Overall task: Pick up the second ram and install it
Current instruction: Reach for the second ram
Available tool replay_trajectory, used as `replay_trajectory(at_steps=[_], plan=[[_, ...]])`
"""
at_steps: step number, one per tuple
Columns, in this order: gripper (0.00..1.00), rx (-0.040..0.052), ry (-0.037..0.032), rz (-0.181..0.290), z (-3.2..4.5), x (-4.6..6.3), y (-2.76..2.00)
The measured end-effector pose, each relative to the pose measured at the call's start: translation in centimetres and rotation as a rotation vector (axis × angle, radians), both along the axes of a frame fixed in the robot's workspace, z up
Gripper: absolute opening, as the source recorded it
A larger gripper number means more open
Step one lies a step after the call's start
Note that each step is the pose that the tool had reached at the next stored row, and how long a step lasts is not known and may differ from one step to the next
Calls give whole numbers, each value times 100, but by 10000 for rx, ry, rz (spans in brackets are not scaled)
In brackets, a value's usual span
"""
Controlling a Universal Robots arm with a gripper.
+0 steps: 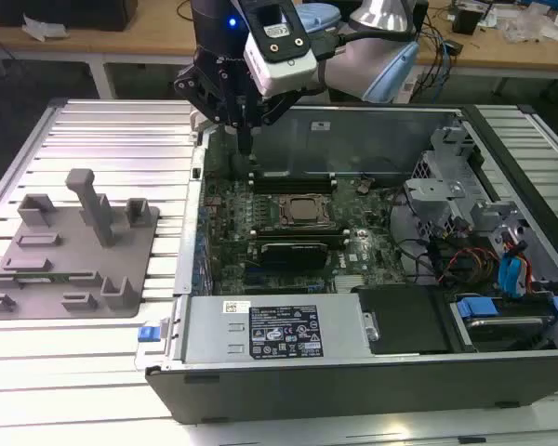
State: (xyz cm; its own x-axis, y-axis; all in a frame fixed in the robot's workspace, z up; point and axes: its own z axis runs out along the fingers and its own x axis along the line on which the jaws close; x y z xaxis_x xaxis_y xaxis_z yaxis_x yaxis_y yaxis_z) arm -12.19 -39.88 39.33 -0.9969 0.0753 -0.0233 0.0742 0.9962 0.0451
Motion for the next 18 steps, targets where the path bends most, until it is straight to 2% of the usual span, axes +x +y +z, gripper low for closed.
replay_trajectory(at_steps=[8,13,18], plan=[[8,0,0,1,0,-1,0],[8,0,-1,0,-1,-135,0],[8,-1,-2,-1,-8,-360,0]])
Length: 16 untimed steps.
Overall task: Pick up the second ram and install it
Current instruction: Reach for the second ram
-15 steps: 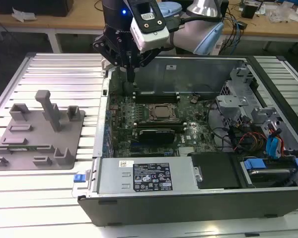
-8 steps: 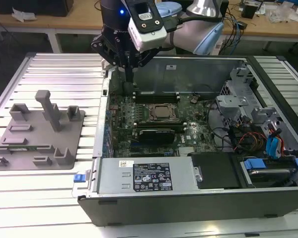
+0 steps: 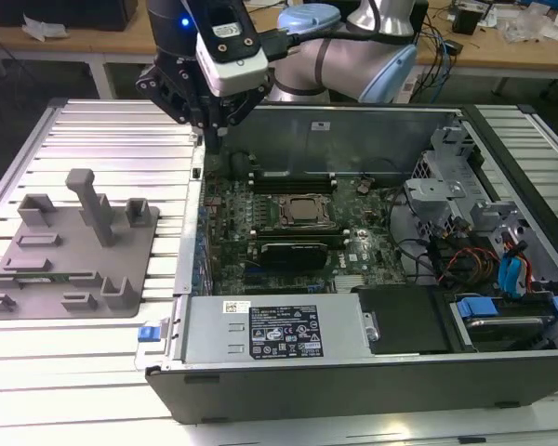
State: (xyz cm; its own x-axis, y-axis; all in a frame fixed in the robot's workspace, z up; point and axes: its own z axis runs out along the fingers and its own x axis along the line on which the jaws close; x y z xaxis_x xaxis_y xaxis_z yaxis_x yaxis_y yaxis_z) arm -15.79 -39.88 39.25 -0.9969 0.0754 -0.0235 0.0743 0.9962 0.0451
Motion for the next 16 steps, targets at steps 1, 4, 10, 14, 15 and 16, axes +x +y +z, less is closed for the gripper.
replay_trajectory(at_steps=[1,4,10,14,15,16], plan=[[8,0,0,0,-1,-26,0],[8,0,-1,1,-2,-94,0],[8,1,-2,2,-8,-301,0],[8,0,-3,0,-9,-414,0],[8,0,-9,2,-10,-479,0],[8,0,-14,0,-11,-548,0]])
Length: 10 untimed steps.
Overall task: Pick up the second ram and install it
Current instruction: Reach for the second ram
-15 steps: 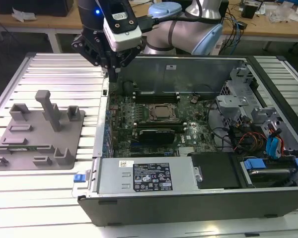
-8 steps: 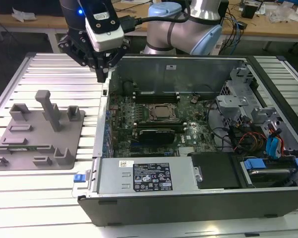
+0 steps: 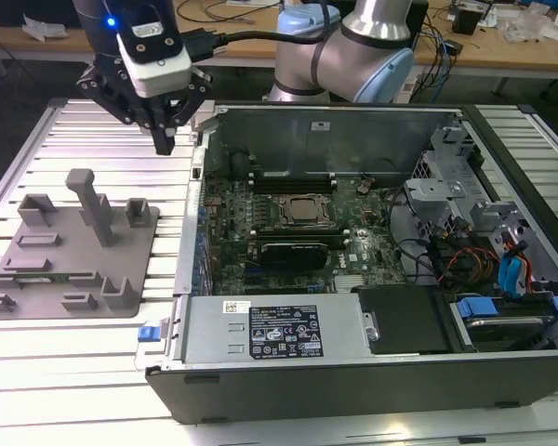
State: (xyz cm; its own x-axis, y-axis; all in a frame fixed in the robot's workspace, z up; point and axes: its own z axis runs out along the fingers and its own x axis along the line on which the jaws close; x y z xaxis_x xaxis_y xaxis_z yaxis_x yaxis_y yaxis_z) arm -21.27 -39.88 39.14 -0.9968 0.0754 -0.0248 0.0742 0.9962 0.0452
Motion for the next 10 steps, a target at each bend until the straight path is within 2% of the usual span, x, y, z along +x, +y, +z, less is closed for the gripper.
replay_trajectory(at_steps=[5,7,8,10], plan=[[8,0,-9,1,-16,-199,0],[8,0,-10,1,-37,-313,0],[8,0,-13,0,-56,-423,0],[8,0,-13,0,-66,-494,0]])
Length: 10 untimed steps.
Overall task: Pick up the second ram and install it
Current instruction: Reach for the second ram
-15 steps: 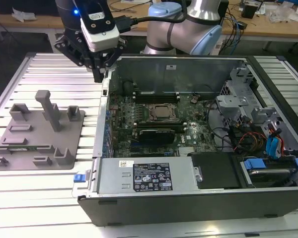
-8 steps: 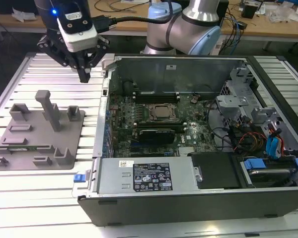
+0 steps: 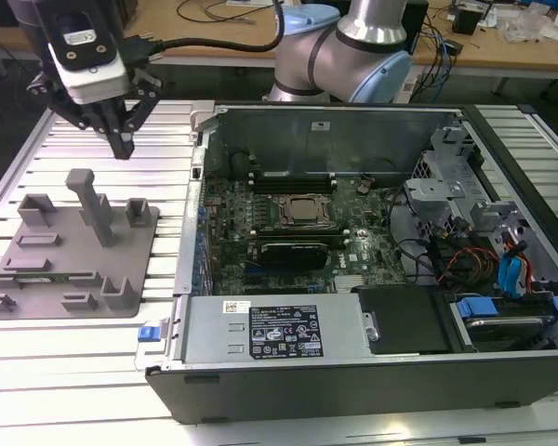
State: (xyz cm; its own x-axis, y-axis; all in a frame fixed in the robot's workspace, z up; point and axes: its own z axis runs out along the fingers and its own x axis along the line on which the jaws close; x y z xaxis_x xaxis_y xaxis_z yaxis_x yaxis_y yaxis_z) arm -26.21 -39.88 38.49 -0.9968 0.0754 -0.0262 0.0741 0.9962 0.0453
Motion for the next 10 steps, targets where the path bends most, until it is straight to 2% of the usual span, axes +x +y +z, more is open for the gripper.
replay_trajectory(at_steps=[2,6,8,10], plan=[[8,0,0,0,-21,-144,0],[8,0,-1,2,-123,-319,0],[8,-1,0,1,-157,-371,-2],[8,0,-1,1,-210,-481,-5]])
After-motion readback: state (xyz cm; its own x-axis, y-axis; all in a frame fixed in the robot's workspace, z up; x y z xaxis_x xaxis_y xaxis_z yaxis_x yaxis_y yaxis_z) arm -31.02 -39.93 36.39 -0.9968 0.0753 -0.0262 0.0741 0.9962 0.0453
